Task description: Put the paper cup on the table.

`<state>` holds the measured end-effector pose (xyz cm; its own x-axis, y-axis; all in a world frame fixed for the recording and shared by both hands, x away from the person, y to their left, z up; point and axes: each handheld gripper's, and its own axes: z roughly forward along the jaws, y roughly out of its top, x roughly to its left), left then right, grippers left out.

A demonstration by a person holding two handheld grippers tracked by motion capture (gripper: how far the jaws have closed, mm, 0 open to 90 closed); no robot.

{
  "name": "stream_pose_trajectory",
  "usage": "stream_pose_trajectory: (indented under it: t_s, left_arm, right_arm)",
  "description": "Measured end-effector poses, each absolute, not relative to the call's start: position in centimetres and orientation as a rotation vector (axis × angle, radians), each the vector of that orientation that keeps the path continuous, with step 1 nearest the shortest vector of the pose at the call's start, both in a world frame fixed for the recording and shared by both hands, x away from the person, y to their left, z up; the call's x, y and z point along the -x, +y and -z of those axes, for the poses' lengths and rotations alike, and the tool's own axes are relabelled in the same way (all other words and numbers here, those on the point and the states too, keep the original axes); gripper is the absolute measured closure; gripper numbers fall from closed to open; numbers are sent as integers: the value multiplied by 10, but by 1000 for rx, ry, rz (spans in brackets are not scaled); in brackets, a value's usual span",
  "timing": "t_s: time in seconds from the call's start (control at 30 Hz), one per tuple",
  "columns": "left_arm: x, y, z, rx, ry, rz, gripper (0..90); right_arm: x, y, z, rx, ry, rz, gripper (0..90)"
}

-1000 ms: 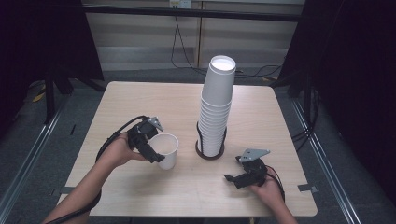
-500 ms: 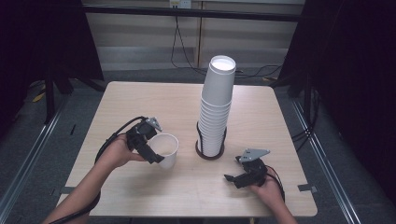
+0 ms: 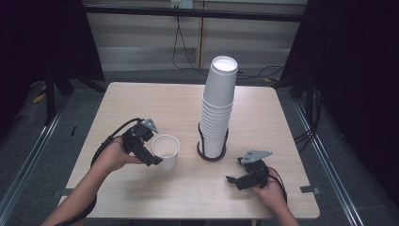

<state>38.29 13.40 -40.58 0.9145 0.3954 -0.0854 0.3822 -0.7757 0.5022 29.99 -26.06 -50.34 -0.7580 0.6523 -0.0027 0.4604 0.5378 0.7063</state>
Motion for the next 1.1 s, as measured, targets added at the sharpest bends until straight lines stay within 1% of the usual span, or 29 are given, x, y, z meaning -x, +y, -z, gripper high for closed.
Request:
stream_pose_trajectory:
  t_s: [0.17, 0.23, 0.33, 0.4, 0.53, 0.67, 0.8, 1.1]
  left_arm:
    - [-380, 140, 407, -2515, 581, -33, 24]
    - [-380, 143, 407, -2543, 550, -28, 32]
    - [-376, 147, 409, -2530, 571, -27, 43]
    - [-376, 150, 409, -2544, 556, -25, 75]
    - [-373, 155, 410, -2538, 567, -26, 100]
    - [-371, 159, 412, -2528, 570, -31, 149]
    - [-370, 164, 414, -2530, 583, -57, 151]
    - [-366, 170, 421, -2511, 593, -58, 155]
  right_arm:
    - [-300, -261, 503, -931, 2513, -1038, 114]
    - [-300, -261, 503, -930, 2512, -1037, 114]
    - [-300, -261, 503, -930, 2512, -1037, 113]
    - [-300, -261, 503, -930, 2512, -1037, 114]
    - [-300, -261, 503, -930, 2512, -1037, 113]
    - [-300, -261, 503, -930, 2512, -1037, 114]
    - [-300, -261, 503, -932, 2513, -1038, 114]
    - [-300, -261, 503, -930, 2512, -1037, 114]
